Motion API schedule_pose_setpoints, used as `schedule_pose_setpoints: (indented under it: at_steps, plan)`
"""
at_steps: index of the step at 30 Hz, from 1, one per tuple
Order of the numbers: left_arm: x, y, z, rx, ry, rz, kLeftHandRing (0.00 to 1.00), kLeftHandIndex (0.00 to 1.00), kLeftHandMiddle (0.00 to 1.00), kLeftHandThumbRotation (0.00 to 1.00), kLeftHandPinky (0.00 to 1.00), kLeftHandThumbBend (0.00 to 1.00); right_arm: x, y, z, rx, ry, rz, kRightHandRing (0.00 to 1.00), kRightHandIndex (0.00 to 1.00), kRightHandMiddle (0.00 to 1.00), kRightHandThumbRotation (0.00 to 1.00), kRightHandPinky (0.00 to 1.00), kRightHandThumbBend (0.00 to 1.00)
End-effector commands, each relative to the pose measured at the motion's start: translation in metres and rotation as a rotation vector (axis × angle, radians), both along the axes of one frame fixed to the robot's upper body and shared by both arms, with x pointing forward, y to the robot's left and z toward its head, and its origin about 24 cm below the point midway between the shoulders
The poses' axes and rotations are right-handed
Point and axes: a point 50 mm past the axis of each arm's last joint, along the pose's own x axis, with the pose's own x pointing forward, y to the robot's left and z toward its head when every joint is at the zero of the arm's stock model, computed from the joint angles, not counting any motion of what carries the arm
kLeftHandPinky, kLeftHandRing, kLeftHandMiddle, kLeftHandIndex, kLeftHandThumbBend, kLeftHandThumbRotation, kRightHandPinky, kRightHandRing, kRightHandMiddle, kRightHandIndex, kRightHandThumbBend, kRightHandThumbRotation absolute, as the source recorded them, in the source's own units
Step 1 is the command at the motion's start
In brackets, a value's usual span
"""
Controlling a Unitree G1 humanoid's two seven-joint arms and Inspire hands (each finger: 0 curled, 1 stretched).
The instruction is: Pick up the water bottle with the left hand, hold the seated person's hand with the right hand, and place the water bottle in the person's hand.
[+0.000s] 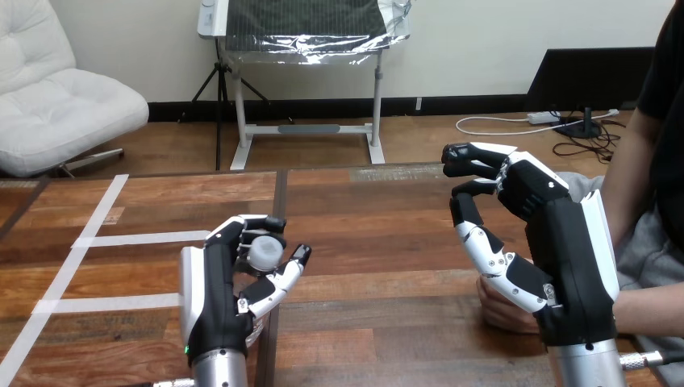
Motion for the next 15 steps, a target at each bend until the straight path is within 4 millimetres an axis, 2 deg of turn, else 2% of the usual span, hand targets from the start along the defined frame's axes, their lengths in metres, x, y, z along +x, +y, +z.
schedule_pose_setpoints:
  at_steps: [1, 15]
  plan:
    - [0.016, 0.003, 0.018, 0.0, -0.099, 0.021, 0.44, 0.5, 0.48, 0.0, 0.38, 0.67, 0.01, 0.0, 0.02, 0.009, -0.105, 0.014, 0.69, 0.67, 0.74, 0.18, 0.57, 0.33]
    - [0.02, 0.014, 0.019, 0.023, -0.131, 0.102, 0.43, 0.49, 0.47, 0.0, 0.38, 0.67, 0.01, -0.001, 0.019, 0.013, -0.098, 0.015, 0.69, 0.67, 0.74, 0.16, 0.58, 0.33]
